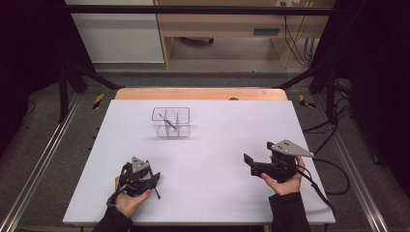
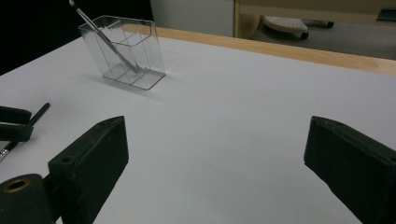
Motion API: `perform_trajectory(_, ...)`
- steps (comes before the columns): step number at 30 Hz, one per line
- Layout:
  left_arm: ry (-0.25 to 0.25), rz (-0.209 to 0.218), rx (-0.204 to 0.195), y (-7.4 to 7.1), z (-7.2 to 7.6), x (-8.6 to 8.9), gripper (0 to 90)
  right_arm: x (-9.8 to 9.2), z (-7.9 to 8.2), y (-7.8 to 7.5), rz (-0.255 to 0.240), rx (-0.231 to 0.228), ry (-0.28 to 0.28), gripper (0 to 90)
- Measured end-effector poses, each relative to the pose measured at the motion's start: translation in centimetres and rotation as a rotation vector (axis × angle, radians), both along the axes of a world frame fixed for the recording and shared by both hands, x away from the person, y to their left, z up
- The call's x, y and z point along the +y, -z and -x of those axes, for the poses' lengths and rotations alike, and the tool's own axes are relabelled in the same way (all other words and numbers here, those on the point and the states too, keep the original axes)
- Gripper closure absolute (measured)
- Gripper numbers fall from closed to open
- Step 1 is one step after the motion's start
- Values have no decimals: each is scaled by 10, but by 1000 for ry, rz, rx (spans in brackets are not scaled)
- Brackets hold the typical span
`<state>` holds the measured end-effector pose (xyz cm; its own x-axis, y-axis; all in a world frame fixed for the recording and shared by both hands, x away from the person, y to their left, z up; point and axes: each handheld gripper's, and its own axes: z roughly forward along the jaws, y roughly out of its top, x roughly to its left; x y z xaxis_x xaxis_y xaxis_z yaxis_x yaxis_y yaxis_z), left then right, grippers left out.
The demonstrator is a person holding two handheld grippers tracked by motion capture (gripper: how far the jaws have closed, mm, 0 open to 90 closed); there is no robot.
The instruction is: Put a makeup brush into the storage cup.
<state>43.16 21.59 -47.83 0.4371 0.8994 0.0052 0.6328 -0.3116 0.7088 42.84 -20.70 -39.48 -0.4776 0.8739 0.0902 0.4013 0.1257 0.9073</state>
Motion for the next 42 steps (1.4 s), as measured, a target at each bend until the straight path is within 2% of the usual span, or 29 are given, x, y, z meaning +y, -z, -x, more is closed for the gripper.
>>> perform_trajectory(3, -2, -2, 1, 0, 0, 0, 525, 0, 0, 0, 1, 2, -1, 70)
perform_trajectory(10, 38, -6, -2, -1, 1, -1, 615, -1, 0, 0, -2, -2, -2, 69)
perform_trajectory(18, 68, -5, -4, -1, 1, -4, 678, 0, 0, 0, 2, 2, -2, 69)
perform_trajectory(22, 90, 7, -4, -1, 2, -5, 710, 0, 0, 0, 0, 2, -2, 68)
perform_trajectory(27, 128, 43, 14, 0, 2, -7, 778, 0, 0, 0, 0, 1, -2, 68)
perform_trajectory(29, 140, 33, 15, -1, 3, -8, 786, 0, 0, 0, 0, 1, -3, 68)
perform_trajectory(34, 173, 52, 34, -2, 2, -9, 823, 0, 0, 0, 0, 2, -4, 68)
perform_trajectory(37, 195, 31, 32, -3, 2, -11, 829, 0, 0, 1, 0, 3, -4, 68)
perform_trajectory(39, 200, 23, 33, -3, 2, -12, 829, 0, 0, 1, 0, 3, -4, 68)
perform_trajectory(42, 199, 37, 41, -3, 2, -11, 823, 0, 0, 1, 0, 4, -5, 68)
